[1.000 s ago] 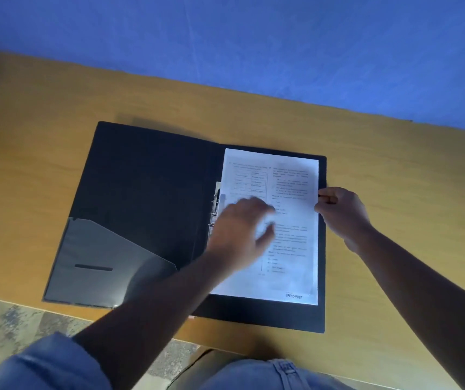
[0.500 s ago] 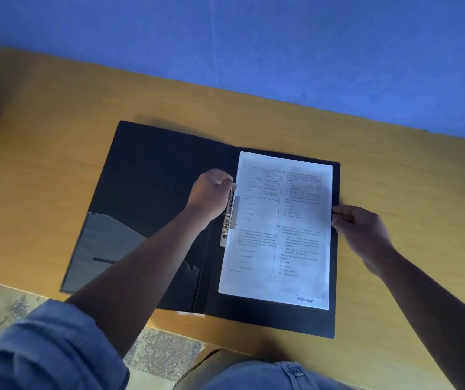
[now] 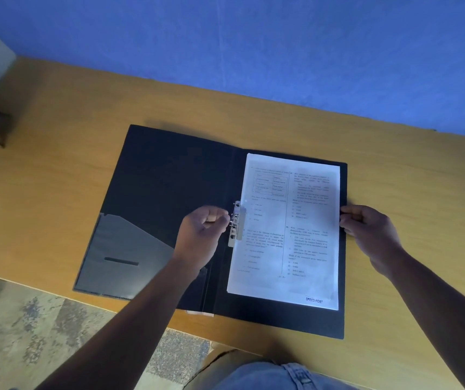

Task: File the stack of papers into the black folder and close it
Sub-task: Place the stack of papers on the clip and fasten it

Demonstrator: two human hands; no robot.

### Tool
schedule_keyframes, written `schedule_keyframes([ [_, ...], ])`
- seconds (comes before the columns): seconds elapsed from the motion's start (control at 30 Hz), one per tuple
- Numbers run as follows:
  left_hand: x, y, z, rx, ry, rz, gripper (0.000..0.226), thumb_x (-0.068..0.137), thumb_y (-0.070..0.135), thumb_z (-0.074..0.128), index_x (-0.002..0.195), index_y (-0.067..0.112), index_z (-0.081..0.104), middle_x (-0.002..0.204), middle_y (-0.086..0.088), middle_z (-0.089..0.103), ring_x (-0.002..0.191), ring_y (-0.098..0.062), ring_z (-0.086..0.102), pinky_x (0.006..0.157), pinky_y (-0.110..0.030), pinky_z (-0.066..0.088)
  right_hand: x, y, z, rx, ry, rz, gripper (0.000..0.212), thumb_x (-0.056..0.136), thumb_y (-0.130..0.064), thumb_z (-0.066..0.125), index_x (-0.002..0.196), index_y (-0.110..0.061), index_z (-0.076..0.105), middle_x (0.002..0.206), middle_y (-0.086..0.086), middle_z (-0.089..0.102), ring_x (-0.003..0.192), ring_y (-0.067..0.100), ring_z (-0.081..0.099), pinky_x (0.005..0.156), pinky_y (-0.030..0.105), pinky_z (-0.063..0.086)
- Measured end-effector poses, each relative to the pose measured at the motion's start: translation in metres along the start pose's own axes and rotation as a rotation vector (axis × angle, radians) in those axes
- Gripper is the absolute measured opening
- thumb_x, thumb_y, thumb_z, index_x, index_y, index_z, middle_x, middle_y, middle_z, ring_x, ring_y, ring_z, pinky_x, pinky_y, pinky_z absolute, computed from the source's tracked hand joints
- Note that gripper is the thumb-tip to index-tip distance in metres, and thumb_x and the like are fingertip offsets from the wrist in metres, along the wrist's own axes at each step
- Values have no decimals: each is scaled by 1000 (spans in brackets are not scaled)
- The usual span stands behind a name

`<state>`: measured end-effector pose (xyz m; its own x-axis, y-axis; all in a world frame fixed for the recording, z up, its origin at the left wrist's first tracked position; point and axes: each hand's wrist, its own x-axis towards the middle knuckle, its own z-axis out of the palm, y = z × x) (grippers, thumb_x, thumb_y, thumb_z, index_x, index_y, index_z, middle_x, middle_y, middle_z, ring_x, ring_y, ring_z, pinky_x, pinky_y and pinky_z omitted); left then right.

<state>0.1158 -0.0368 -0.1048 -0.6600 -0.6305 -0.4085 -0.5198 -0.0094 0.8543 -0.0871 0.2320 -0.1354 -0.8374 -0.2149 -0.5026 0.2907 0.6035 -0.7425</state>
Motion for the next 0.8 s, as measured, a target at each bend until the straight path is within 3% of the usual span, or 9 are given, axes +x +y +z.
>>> schedule_keyframes([
  [0.17,2,-2,0,39,35,-123,19,81,34,79,69,21,73,70,3,75,68,-14,71,62,-32,54,0,-2,0,-5,0,5,19,86,-21,70,99,-36,72,100,-8,78,99,18,72,96,51,56],
  [0.27,2,-7,-2,101,59,-210,38,70,42,87,60,14,63,51,1,67,44,-9,58,47,-27,46,0,-2,0,0,2,8,19,87,-21,69,100,-34,73,100,-7,78,98,18,72,96,52,56],
  [0.37,1,-13,-5,330,93,-203,49,62,52,88,53,18,54,36,9,52,30,-2,43,44,-24,37,0,-2,2,-2,7,5,20,87,-19,69,101,-33,73,100,-7,78,98,19,72,96,52,56],
  [0.53,-1,-11,-1,627,119,-151,50,61,62,83,56,19,57,45,8,58,46,-10,58,47,-22,34,-1,-3,3,-13,5,2,20,88,-18,68,96,-36,71,100,-6,77,98,19,71,95,51,57],
  [0.8,-2,-16,8,712,137,-115,52,63,65,80,58,19,55,51,7,59,52,-13,59,47,-22,34,-3,-5,4,-20,23,-7,21,89,-16,67,93,-35,70,98,-6,76,96,19,71,91,47,58],
])
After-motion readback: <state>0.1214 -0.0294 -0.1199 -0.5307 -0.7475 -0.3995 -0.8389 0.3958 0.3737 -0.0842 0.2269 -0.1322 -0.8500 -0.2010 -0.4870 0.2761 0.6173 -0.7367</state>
